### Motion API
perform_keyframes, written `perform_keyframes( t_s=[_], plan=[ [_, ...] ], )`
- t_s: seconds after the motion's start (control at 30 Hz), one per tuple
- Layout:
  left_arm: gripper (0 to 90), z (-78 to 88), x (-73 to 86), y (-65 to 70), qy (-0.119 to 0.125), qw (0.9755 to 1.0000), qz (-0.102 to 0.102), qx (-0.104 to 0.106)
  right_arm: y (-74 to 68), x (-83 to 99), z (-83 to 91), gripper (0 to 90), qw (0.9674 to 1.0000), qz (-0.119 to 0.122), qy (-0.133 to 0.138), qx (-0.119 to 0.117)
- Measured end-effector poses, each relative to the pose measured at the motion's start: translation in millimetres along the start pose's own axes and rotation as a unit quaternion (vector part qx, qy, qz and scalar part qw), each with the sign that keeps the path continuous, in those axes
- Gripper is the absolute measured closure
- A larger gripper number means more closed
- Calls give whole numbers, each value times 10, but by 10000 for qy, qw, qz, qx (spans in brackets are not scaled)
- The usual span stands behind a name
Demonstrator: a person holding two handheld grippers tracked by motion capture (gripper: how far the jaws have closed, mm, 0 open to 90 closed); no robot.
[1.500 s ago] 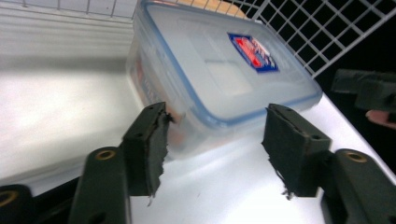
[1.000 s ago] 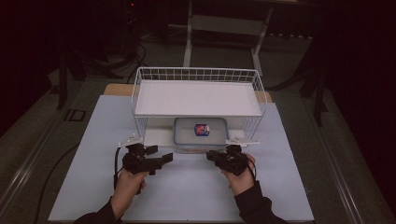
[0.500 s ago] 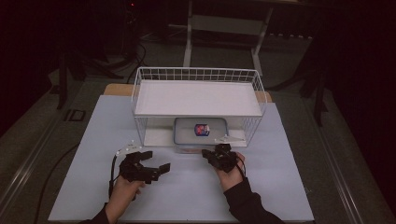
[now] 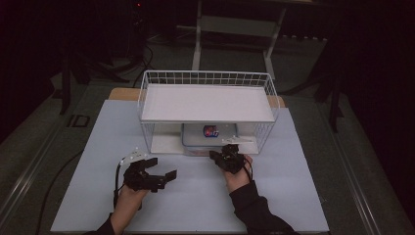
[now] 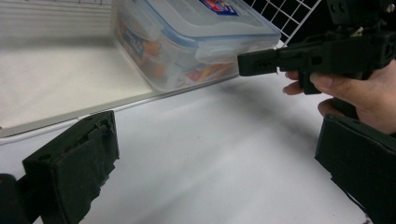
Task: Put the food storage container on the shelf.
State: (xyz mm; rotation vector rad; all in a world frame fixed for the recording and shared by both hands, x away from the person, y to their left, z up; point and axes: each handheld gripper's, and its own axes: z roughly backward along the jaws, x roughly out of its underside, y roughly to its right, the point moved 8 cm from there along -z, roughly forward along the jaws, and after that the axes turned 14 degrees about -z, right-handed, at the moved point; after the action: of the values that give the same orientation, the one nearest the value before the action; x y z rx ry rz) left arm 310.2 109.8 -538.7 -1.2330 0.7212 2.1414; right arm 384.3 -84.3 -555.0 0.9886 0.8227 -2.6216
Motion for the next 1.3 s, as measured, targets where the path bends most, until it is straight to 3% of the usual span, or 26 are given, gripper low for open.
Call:
perform_keyframes(
  t_s=[0.13, 0.83, 1.07, 1.3],
  plan=[
    [0, -8, 11, -3, -40, 9999, -92, -56, -5, -49, -53, 899, 10000, -6, 27, 37],
    [0, -20, 38, 12, -31, 9999, -124, 37, 51, -291, -284, 899, 9996, -122, 193, 185],
    [0, -28, 39, 42, -64, 9999, -139, 68, 13, -265, -254, 890, 9996, -172, 196, 135],
    [0, -26, 21, 75, -60, 9998, -196, 82, -27, -205, -148, 815, 9997, -115, 191, 31]
  ],
)
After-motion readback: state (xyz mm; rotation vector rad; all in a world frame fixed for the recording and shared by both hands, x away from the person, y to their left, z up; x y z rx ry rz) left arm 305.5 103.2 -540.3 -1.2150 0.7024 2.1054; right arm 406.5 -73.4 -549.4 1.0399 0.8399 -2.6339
